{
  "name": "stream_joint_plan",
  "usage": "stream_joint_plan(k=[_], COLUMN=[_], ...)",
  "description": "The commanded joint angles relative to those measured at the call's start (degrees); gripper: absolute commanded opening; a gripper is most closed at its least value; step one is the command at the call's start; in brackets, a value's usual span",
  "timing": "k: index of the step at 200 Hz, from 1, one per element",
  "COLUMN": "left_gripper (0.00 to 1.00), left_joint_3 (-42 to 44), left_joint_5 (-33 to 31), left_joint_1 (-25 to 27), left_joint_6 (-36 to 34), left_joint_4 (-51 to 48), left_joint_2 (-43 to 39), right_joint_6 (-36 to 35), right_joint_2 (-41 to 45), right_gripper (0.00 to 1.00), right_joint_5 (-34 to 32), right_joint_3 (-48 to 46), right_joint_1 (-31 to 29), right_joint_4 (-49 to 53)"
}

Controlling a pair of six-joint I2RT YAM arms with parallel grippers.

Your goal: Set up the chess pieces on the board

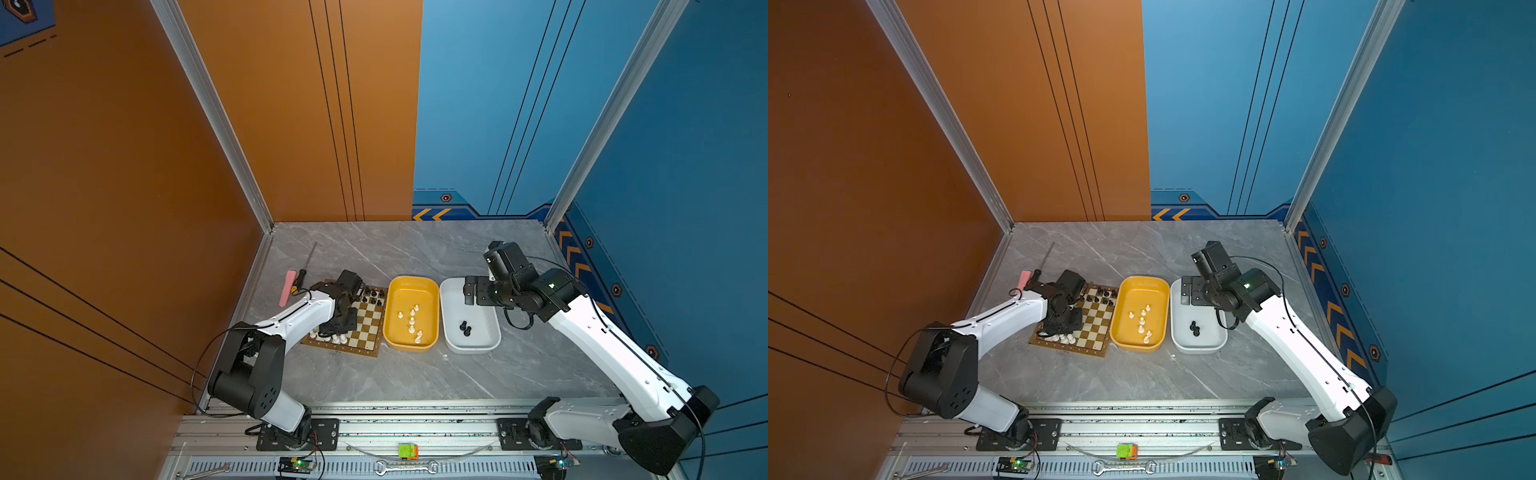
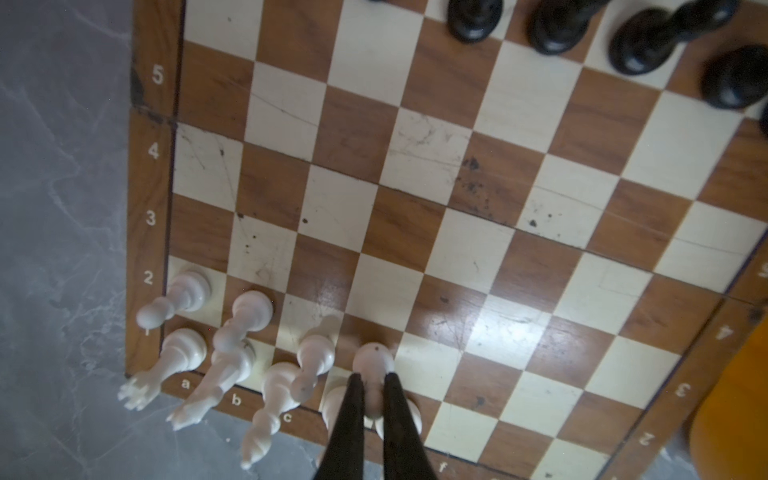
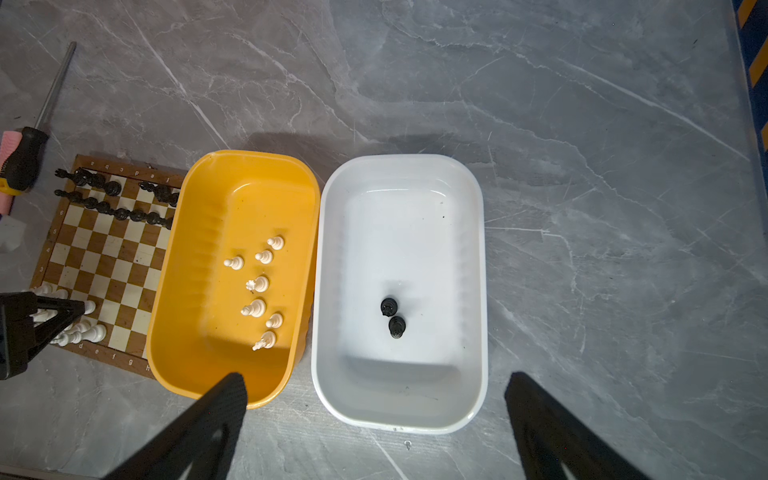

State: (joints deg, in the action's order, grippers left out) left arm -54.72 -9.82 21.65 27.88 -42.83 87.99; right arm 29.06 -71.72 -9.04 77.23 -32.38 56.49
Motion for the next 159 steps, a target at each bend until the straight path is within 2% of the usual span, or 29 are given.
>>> stream_joint_plan(k=[1,69,122,159], left_gripper=[0.03,0.08,0.24,0.29], left_joint_3=[0.7,0.5,0.3,0.0], left_joint_5=[0.7,0.8,1.3,1.6], left_joint_1=[-0.6,-0.6,-0.7,-0.8], left_joint_6=[-1.0,-1.1,-1.3,-1.4], left_joint_4=[-0.1,0.6,0.5,0.2], left_joint_2=[1.0,2.1,1.2,-0.1], right_joint_6=[1.2,0.7,1.0,1.1], right_joint_2=[-0.2,-0.7,-0.7,-0.9], right_gripper=[1.0,1.0,1.0,1.0], right_joint_5=[-1.1,-1.0,-1.0,-1.3], right_joint_3=[1.6,2.8,2.8,3.1], right_joint_1=[-0.4,-0.6,-0.7,-1.2], right_joint_4=[1.1,1.3,1.3,1.3])
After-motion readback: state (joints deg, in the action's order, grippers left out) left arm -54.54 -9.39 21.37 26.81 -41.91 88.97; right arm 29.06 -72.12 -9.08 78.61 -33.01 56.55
